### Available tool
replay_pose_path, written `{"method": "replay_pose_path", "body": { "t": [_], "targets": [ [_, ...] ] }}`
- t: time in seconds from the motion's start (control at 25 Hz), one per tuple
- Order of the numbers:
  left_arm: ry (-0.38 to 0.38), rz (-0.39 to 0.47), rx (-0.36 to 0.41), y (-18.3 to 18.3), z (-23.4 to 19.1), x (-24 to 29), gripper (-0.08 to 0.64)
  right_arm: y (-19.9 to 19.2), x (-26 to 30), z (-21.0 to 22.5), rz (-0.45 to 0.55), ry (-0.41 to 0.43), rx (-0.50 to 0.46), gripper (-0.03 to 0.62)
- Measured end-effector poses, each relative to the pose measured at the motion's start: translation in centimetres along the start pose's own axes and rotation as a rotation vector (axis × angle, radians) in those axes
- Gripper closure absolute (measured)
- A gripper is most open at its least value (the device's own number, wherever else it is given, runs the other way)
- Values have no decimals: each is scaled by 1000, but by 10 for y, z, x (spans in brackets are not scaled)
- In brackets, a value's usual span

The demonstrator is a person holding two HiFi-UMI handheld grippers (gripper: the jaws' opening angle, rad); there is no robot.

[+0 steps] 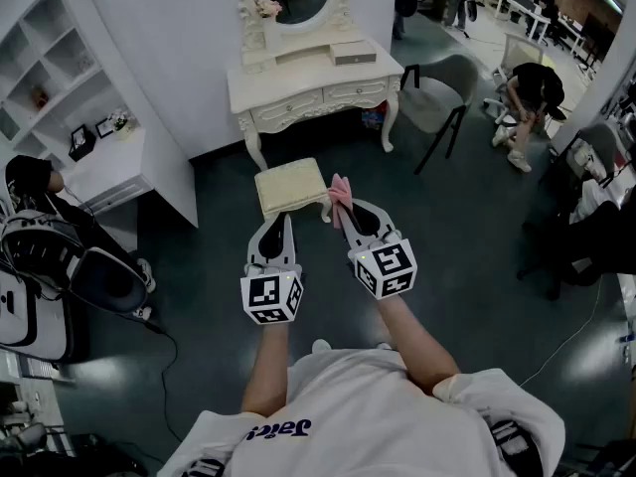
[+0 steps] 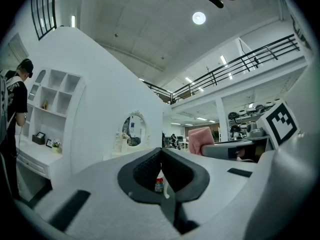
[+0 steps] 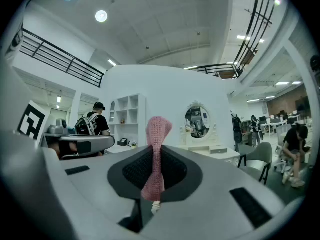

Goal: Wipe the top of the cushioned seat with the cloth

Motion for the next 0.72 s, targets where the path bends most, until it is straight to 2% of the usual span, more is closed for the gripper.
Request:
{"method": "replay_pose_path", "body": {
  "t": [0.2, 0.48, 0.72],
  "targets": [
    [-9, -24, 25, -2, -28, -7, 545, 1, 13, -18, 5, -50, 21, 565],
    [-5, -59, -22, -12, -72, -23, 545, -15, 33, -54, -14, -74, 71, 565],
    [0, -90, -44, -29, -94, -23, 545, -27, 55, -65, -55, -80, 87, 565]
  ]
}}
Point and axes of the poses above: the fingertips, and each gripper's own axes: x forward along the fingers, z to its right, y out of its top, the point moved 4 cm from there along -x, backward along the fingers, and after that the axes turned 4 degrees about -z, right-handed, at the moved point
